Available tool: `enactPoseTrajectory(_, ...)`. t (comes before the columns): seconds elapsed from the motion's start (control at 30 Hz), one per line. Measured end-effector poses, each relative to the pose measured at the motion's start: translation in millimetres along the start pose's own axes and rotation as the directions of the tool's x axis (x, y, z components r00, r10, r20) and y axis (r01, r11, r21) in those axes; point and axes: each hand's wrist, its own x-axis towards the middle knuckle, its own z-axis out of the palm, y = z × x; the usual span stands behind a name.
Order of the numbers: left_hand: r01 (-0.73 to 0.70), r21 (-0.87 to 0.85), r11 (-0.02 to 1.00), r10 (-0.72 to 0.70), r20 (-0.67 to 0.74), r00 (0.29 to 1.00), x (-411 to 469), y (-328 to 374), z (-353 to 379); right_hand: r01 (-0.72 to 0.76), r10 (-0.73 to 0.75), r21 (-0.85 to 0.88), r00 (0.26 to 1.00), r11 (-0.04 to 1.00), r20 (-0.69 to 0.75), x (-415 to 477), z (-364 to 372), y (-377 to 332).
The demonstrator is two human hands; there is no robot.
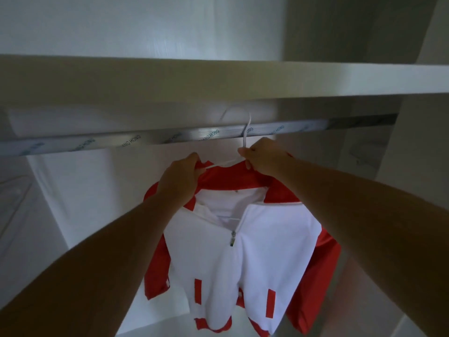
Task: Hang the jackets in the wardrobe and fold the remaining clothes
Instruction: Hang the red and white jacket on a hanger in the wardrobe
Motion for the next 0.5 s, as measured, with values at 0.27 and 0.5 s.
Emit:
enactPoseTrajectory(0.27, 0.114, 0.071, 0.991, -0.112, -0.034, 0.993, -33.7, -13.8, 21.9, 0.171, -0.185, -0.247, 0.982, 0.954, -0.035, -26.4, 37.1, 23.7)
enactPoseTrajectory(0.5, 0.259, -0.044, 0.965, -0.263, -0.17, 0.95, -50.9, -13.1, 19.7, 0.465, -0.562, -0.378, 0.803, 0.8, -0.201, -114.4, 108.1, 87.7)
